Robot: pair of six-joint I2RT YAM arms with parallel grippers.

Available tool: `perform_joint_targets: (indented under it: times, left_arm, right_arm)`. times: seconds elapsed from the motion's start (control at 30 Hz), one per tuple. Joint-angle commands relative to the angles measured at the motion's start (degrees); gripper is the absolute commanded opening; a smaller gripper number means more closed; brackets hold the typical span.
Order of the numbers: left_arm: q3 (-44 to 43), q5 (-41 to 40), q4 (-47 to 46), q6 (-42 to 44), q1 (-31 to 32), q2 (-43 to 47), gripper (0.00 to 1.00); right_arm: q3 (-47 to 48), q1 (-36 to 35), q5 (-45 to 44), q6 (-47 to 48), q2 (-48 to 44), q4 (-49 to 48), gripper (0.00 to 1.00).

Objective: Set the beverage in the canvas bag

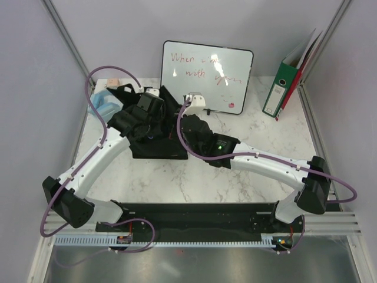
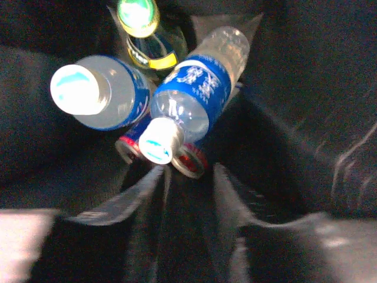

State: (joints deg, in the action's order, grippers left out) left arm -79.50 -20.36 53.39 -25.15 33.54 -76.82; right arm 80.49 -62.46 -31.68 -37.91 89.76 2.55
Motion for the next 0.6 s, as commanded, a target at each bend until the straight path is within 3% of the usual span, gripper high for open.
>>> perform_joint_targets:
  times: [0.0,0.23,0.47,0.53,0.57]
  left_arm:
    - [-6.89,1.29,-7.07,-4.47,0.03,2.90,0.40]
    - [-8.03,-1.09,-6.89,-1.93,-0.93,4.22,0.35]
    - [-9.88,6.38,-7.51,-1.40,-1.02,6.94,0.51]
    - [-10.67,7.08,-7.51,-1.13,-1.02,8.61,0.59]
    - [-11.02,7.35,-7.51,-1.13,-1.02,9.40,0.62]
  right_arm:
    - [-3.23,3.04,-8.75,3.81,2.35,9.06,0.00]
    - [-4.72,3.04,-10.51,3.37,2.09,9.14,0.00]
    - [-3.59,3.13,-9.54,3.63,1.56,9.06,0.01]
    - [-2.53,3.04,-8.93,4.16,1.21,9.23,0.05]
    - [-2.36,3.13,-8.58,4.33,1.04,9.23,0.12]
